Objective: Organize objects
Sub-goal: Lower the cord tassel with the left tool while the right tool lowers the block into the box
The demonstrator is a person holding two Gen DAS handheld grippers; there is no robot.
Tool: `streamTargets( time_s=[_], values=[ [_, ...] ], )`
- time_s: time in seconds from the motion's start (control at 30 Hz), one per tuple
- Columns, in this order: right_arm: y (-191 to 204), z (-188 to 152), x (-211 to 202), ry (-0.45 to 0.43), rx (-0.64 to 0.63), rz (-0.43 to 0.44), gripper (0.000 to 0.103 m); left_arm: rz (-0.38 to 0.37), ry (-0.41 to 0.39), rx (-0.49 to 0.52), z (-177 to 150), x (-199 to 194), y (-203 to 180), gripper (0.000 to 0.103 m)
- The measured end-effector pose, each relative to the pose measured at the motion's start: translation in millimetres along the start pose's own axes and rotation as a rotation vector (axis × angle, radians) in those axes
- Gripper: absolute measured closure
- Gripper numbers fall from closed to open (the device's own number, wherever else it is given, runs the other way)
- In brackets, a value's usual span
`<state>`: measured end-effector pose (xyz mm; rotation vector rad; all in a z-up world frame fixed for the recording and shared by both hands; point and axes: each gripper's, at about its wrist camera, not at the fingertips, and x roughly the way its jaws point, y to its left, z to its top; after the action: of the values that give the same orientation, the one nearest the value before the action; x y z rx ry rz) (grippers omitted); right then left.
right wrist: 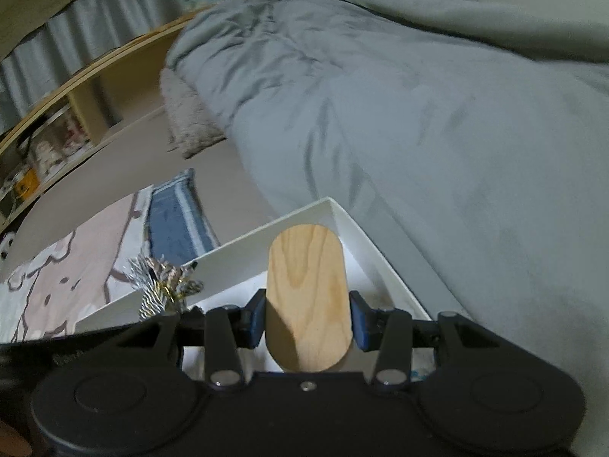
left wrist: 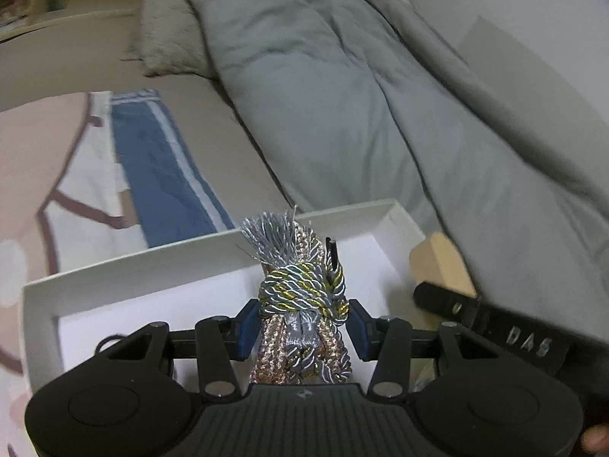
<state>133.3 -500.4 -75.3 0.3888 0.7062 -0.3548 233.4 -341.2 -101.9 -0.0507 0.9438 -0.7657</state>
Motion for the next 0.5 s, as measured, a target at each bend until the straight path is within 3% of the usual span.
streamTargets(
  time_s=[0.3, 0.4, 0.5],
  values=[
    [-1.1, -4.2, 15.6, 0.015, 0.064, 0.005, 0.057, -0.049, 0.040, 0.013, -5.1, 24.1, -0.5, 0.054],
    [-1.4, -2.5, 12.6, 0.011, 0.073, -0.039, 0.038, -0.044, 0.067, 0.010, -7.5, 28.4, -4.2, 0.053],
    [-4.6, -0.5, 7.3, 0.008, 0.092, -0.039, 0.038, -0.030, 0.075, 0.017, -9.2, 29.0, -10.3, 0.054]
  ],
)
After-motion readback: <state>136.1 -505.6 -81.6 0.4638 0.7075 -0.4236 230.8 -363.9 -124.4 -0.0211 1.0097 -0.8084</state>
